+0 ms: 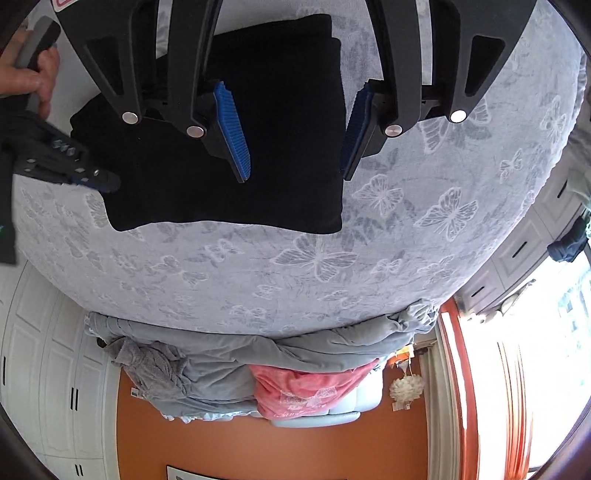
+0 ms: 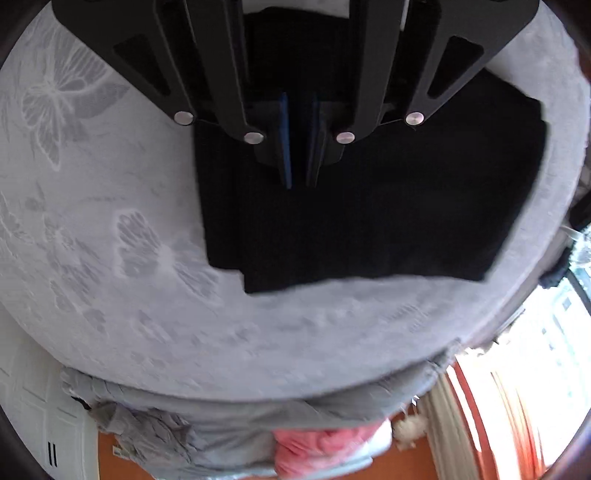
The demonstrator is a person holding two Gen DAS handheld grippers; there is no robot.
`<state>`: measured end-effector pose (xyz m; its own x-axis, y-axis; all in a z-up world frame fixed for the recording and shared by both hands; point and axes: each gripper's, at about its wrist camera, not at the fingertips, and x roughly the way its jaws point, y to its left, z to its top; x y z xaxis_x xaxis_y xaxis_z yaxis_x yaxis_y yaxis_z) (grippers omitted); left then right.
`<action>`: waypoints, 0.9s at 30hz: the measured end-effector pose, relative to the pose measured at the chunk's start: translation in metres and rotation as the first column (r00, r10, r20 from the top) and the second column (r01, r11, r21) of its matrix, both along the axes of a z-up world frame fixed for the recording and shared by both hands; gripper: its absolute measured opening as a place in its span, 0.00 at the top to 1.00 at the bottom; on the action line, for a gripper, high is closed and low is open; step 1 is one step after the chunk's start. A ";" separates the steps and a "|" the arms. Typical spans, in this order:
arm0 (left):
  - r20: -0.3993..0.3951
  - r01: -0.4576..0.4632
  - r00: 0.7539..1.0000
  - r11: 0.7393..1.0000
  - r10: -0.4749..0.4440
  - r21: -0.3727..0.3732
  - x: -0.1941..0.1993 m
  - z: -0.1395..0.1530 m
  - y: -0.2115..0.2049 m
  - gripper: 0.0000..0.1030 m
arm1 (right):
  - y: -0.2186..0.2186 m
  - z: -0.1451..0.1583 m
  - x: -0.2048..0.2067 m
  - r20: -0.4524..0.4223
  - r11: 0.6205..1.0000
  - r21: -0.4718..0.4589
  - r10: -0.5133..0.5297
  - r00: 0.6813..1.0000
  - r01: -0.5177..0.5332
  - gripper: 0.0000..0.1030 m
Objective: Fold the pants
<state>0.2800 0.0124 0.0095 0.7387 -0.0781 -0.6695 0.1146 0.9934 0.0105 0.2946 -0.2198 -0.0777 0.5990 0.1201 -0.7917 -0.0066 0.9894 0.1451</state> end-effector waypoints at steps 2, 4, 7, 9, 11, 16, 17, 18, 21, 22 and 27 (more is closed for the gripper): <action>-0.023 0.004 1.000 1.000 -0.005 -0.025 0.002 -0.006 -0.001 0.53 | -0.010 0.013 -0.009 0.019 0.996 0.086 -0.025 0.999 0.024 0.91; -0.034 0.008 0.999 0.999 -0.009 -0.035 0.004 -0.012 -0.002 0.53 | -0.003 0.039 -0.025 0.084 0.992 0.123 -0.008 0.996 -0.002 0.89; -0.054 0.007 0.998 0.999 -0.009 -0.037 0.006 -0.019 -0.003 0.53 | 0.015 0.040 -0.042 0.091 0.998 0.012 0.054 0.994 -0.055 0.90; -0.058 0.000 0.998 1.000 -0.001 -0.026 0.004 -0.023 -0.003 0.53 | 0.015 0.004 -0.035 -0.005 0.997 -0.050 0.061 0.998 -0.062 0.95; -0.082 -0.012 0.997 1.000 0.011 -0.015 0.001 -0.030 -0.002 0.53 | 0.008 0.014 -0.045 0.019 0.999 0.000 0.035 0.999 -0.035 0.95; -0.145 -0.006 0.989 1.000 0.004 -0.013 -0.016 -0.050 0.010 0.53 | 0.011 0.043 -0.085 0.074 0.999 0.002 0.032 0.997 -0.033 0.90; -0.152 -0.004 0.988 1.000 0.001 -0.018 -0.020 -0.053 0.013 0.53 | 0.014 0.028 -0.081 0.023 0.997 -0.065 0.032 0.999 -0.031 0.96; -0.169 -0.007 0.986 1.000 0.004 -0.014 -0.024 -0.060 0.015 0.53 | 0.012 0.009 -0.076 -0.029 0.994 -0.109 0.021 0.999 -0.024 0.96; -0.247 -0.017 0.969 1.000 0.014 -0.013 -0.024 -0.087 0.021 0.50 | 0.002 0.012 -0.085 -0.025 0.999 -0.040 -0.020 0.999 0.019 0.95; -0.235 -0.023 0.972 1.000 0.019 -0.018 -0.028 -0.088 0.023 0.50 | 0.001 0.022 -0.089 -0.038 0.999 -0.013 -0.043 0.998 0.042 0.90; -0.167 -0.032 0.985 0.999 0.028 -0.019 -0.068 -0.044 0.022 0.51 | 0.002 0.074 -0.146 0.072 0.999 0.041 -0.032 0.997 0.029 0.89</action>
